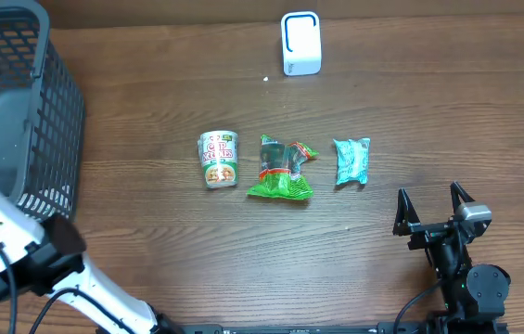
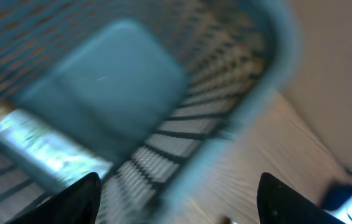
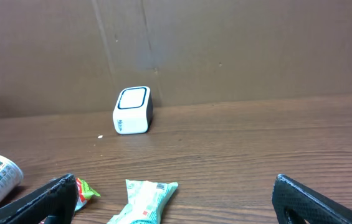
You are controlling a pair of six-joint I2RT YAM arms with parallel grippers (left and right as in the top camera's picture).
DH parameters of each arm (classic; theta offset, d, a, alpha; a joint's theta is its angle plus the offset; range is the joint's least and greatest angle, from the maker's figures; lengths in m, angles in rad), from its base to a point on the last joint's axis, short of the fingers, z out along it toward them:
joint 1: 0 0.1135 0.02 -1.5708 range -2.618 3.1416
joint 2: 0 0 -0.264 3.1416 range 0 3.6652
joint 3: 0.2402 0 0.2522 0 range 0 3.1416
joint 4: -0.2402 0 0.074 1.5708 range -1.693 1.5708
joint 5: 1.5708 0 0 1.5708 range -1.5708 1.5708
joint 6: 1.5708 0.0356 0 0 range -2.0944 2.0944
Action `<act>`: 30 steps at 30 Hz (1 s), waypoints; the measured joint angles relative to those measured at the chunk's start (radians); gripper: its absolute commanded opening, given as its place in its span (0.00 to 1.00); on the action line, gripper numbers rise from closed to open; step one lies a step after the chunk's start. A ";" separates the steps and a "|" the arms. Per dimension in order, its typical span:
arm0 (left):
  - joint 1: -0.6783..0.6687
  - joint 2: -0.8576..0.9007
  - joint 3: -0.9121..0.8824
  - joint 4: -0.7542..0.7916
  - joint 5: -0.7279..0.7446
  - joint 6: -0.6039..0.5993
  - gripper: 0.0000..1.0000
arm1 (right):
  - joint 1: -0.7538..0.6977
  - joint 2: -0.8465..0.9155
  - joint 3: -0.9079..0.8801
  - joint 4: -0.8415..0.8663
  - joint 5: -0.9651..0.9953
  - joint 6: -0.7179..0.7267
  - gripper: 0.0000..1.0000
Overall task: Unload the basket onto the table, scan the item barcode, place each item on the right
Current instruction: 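Reach the left gripper into the basket and grasp the white bamboo bottle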
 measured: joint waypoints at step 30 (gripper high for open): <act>0.225 0.012 -1.044 0.560 -0.219 -0.165 0.73 | 0.000 0.000 0.000 0.000 0.000 0.000 1.00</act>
